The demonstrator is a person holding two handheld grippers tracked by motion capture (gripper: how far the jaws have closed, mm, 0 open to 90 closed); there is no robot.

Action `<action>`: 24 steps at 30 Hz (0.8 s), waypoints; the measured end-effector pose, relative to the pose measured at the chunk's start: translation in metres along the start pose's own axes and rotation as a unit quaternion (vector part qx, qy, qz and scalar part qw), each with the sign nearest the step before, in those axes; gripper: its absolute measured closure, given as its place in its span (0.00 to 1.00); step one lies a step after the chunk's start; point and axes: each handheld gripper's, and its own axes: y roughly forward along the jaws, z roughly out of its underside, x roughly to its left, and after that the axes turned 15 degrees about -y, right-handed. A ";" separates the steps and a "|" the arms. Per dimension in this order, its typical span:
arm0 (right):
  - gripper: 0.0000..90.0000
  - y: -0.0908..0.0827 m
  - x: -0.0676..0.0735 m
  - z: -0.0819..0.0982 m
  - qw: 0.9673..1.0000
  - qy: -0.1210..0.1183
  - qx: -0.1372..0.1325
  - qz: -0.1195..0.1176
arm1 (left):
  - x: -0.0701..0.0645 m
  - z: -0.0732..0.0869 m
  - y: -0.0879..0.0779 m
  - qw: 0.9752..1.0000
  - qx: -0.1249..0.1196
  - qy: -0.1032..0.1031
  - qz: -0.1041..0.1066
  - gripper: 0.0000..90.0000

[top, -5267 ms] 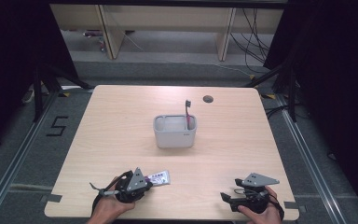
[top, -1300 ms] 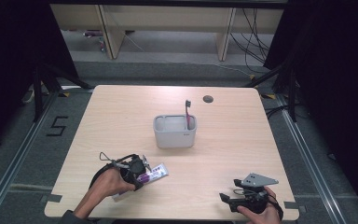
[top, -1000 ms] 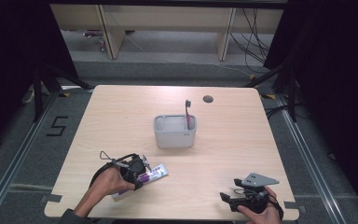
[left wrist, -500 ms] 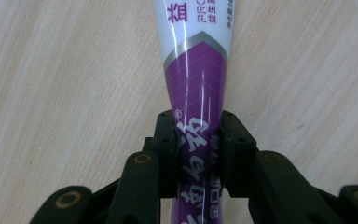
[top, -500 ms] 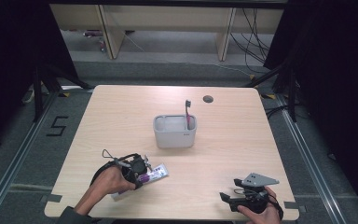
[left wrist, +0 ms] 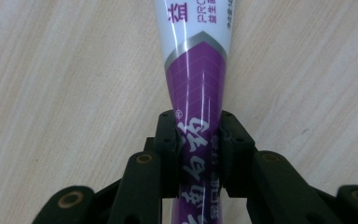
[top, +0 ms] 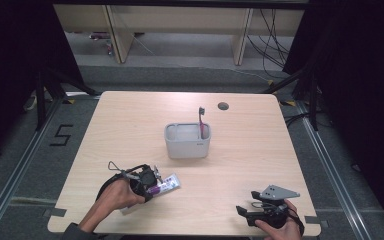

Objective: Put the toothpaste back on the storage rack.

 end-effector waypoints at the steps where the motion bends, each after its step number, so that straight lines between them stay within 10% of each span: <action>1: 0.24 -0.001 0.000 0.000 1.000 0.001 0.001 0.003 | 0.000 0.000 -0.001 1.000 -0.002 0.001 -0.001 0.80; 15: 0.23 0.000 -0.001 0.000 1.000 0.001 -0.001 0.004 | 0.009 0.006 -0.019 0.993 -0.109 -0.028 0.028 0.80; 21: 0.23 0.000 -0.001 0.001 1.000 -0.002 -0.002 0.007 | 0.011 0.008 -0.027 0.986 -0.158 -0.042 0.038 0.80; 24: 0.23 0.000 -0.001 0.000 1.000 0.002 -0.001 0.005 | 0.008 0.010 -0.033 0.977 -0.205 -0.046 0.030 0.80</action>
